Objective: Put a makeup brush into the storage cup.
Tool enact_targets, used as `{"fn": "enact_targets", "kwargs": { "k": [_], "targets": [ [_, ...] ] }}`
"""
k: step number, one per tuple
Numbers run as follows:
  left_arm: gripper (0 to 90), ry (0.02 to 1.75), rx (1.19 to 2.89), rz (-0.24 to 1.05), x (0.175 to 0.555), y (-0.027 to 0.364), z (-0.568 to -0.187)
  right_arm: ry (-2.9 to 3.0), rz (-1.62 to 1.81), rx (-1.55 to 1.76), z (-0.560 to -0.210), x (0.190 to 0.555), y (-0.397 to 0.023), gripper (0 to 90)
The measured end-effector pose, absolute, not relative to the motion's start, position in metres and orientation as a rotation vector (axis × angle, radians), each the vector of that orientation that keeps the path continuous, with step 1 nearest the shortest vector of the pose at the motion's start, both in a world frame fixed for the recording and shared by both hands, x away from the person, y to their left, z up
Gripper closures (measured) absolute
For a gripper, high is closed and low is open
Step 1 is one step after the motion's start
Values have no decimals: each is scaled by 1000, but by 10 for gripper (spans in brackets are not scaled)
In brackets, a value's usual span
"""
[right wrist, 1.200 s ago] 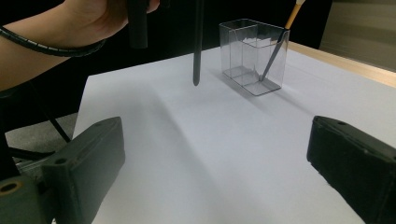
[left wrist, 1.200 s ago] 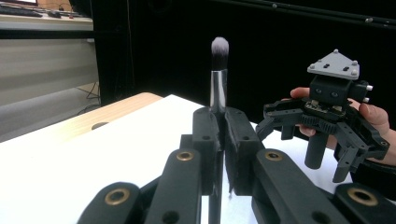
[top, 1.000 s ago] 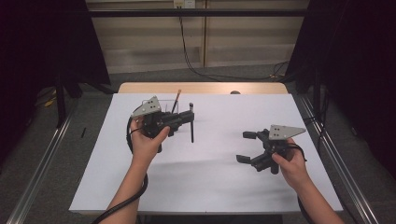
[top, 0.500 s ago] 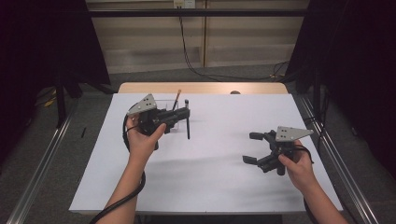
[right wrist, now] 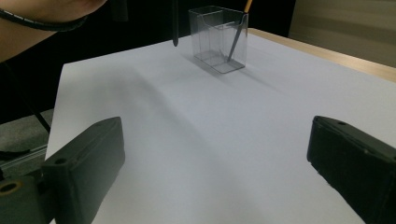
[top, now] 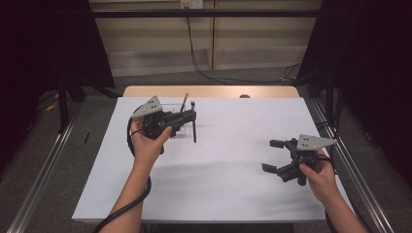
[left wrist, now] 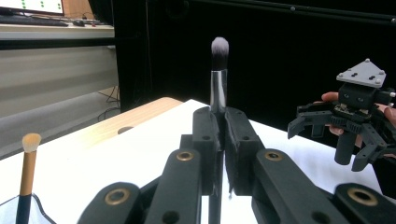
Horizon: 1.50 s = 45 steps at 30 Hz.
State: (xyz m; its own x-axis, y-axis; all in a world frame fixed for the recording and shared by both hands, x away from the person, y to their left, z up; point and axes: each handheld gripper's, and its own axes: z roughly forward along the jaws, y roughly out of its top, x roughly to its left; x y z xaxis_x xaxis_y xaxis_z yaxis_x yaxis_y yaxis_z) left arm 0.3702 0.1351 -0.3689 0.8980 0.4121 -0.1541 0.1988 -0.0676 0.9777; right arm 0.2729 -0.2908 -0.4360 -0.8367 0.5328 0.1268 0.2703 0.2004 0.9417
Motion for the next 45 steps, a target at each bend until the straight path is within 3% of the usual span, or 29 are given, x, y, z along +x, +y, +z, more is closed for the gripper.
{"fn": "enact_targets", "kwargs": {
  "k": [45],
  "targets": [
    [839,543,1623,282,397,152,-346,2180,1674,829,-447,258,-319,41]
  ]
}}
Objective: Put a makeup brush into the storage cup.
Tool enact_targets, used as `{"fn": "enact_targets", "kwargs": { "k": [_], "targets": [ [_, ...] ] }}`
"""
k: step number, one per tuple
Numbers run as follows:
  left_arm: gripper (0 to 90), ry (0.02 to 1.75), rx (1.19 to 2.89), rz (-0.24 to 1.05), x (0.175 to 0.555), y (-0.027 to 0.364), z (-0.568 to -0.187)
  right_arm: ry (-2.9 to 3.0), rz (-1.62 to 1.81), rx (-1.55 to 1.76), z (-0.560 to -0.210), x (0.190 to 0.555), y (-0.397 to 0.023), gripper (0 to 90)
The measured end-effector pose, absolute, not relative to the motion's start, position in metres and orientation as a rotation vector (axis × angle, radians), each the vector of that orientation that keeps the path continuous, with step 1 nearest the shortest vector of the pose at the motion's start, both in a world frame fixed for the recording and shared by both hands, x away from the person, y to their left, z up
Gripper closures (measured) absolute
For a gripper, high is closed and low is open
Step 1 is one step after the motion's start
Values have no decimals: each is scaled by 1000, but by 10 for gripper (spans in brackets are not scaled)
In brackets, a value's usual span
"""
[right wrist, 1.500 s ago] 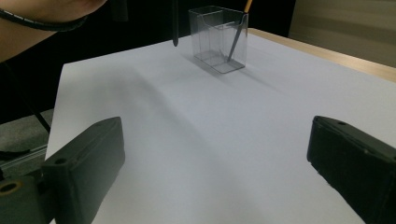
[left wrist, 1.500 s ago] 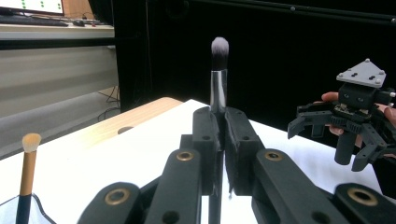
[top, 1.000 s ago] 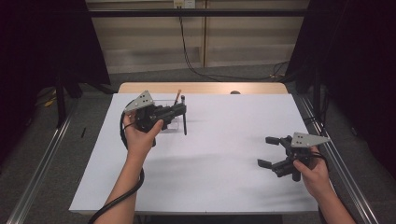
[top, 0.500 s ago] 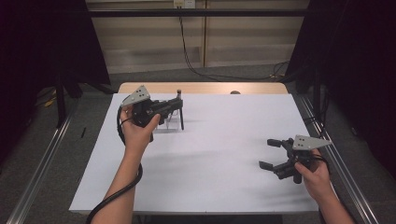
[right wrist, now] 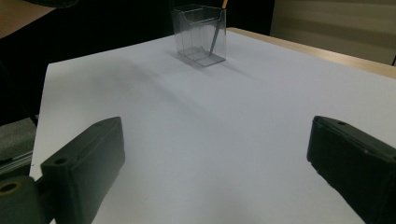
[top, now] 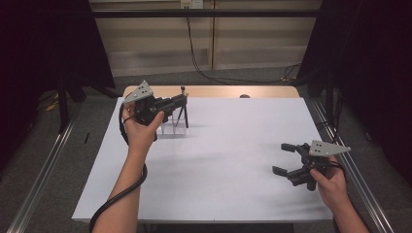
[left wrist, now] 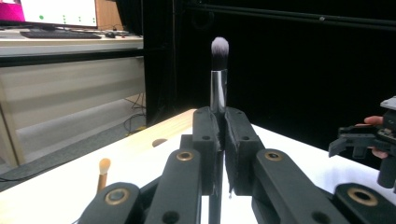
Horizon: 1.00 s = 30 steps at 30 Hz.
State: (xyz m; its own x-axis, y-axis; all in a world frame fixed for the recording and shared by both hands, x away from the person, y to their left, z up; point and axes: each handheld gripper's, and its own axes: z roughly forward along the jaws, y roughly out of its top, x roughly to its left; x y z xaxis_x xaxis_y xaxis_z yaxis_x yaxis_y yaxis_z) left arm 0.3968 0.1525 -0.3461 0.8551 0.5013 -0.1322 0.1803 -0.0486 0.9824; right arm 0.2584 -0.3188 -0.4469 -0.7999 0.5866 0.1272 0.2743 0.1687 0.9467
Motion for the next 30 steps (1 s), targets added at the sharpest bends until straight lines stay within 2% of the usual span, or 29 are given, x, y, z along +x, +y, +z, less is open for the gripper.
{"fn": "enact_targets", "kwargs": {
  "k": [13,30],
  "targets": [
    [839,577,1602,336,412,156,-337,2184,1681,820,-447,259,-320,41],
    [839,661,1626,449,430,154,-351,2195,1682,809,-448,260,-319,41]
  ]
}}
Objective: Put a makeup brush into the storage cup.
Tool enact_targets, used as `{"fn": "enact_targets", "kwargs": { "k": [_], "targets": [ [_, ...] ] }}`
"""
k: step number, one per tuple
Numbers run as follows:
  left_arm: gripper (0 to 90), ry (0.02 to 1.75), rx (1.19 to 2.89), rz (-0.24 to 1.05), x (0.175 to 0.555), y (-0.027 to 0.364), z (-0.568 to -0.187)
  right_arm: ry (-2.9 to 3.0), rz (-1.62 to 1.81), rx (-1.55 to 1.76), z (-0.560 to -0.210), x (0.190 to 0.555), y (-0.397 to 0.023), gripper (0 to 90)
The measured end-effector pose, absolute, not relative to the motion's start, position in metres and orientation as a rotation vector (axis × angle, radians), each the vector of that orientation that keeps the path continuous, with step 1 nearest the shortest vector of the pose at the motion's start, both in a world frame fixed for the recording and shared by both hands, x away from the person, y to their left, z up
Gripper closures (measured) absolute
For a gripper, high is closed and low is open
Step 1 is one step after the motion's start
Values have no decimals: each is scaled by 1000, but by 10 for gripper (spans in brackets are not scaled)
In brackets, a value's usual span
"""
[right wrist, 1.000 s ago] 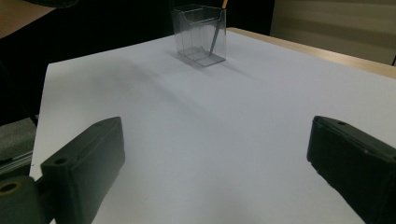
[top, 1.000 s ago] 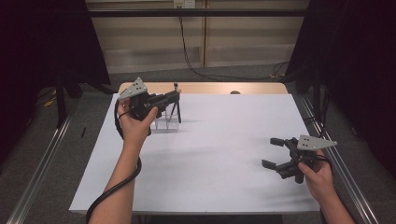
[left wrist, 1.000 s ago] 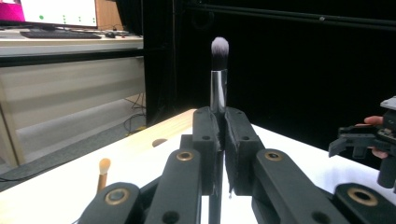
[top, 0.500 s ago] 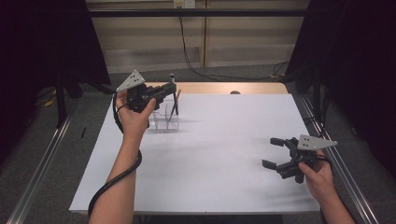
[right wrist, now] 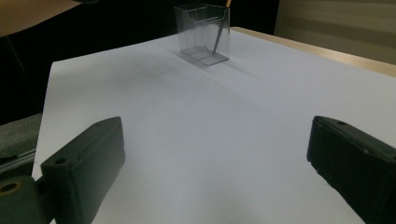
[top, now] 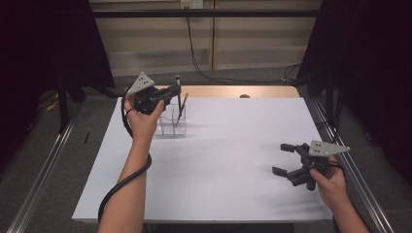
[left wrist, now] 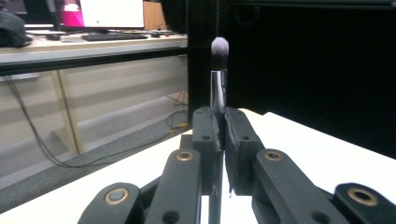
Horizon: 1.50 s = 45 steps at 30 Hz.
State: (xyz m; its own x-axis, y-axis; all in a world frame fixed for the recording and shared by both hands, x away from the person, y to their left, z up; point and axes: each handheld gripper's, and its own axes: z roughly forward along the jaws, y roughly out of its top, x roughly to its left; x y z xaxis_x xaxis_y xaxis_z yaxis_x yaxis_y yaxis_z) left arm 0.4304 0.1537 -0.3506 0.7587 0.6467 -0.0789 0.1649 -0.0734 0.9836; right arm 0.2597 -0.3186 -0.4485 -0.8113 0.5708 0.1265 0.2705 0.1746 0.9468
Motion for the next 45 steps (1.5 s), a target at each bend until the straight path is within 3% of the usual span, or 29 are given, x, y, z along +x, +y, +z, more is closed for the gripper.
{"fn": "enact_targets", "kwargs": {
  "k": [45],
  "targets": [
    [837,738,1638,502,443,145,-385,2205,1690,797,-450,260,-320,41]
  ]
}}
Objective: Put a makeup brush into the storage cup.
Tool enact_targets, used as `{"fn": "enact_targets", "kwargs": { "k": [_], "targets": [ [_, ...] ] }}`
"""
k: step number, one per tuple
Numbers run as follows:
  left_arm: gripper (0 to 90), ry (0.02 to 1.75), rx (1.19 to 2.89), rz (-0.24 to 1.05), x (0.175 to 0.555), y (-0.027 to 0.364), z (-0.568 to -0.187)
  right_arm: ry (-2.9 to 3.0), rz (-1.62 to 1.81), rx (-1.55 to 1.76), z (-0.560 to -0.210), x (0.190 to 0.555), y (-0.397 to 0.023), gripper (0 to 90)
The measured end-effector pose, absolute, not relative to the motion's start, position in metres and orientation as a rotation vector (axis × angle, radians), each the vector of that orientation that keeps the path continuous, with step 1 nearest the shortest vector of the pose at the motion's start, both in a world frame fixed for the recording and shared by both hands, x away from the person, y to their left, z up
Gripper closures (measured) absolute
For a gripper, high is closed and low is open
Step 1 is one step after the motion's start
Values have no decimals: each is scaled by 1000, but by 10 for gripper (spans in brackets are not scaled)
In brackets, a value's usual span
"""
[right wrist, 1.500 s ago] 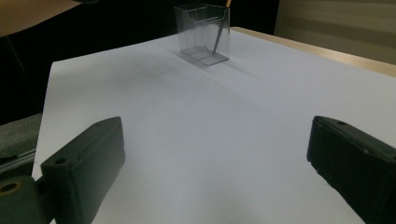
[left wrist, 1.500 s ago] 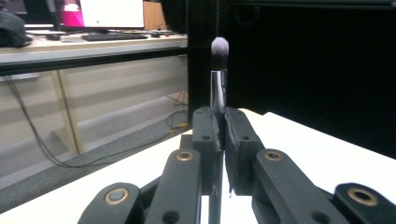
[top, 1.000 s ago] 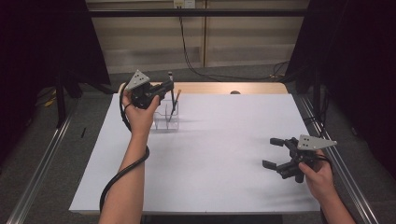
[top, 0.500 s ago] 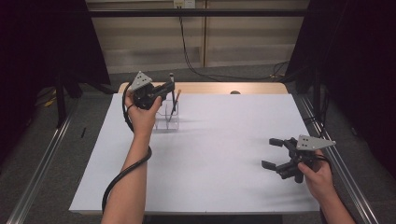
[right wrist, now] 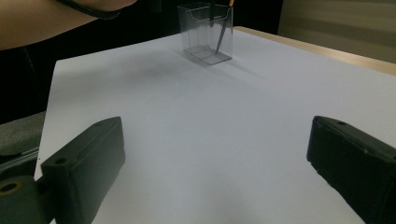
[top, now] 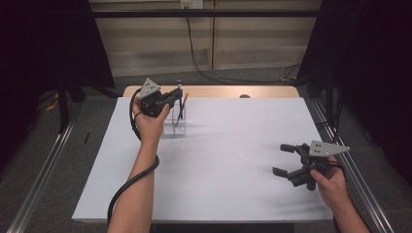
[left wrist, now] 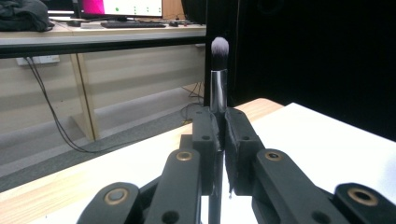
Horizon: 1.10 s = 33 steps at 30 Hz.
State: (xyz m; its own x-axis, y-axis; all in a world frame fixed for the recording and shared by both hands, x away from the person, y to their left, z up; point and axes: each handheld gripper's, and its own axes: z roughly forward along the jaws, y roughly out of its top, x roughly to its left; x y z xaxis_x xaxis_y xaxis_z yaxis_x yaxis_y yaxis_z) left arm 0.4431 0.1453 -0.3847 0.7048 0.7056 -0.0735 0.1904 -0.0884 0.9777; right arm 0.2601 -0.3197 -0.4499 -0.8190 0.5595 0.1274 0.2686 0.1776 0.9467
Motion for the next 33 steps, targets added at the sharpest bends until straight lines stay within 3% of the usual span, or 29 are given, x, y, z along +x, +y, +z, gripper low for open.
{"fn": "enact_targets", "kwargs": {
  "k": [27,29,31,33],
  "targets": [
    [825,748,1648,463,440,145,-403,2206,1693,794,-449,259,-319,41],
    [780,761,1626,443,439,146,-403,2209,1689,793,-449,259,-319,41],
    [613,780,1601,446,439,147,-403,2208,1690,795,-450,259,-319,42],
    [501,798,1575,411,439,150,-403,2206,1694,792,-449,259,-319,41]
  ]
}}
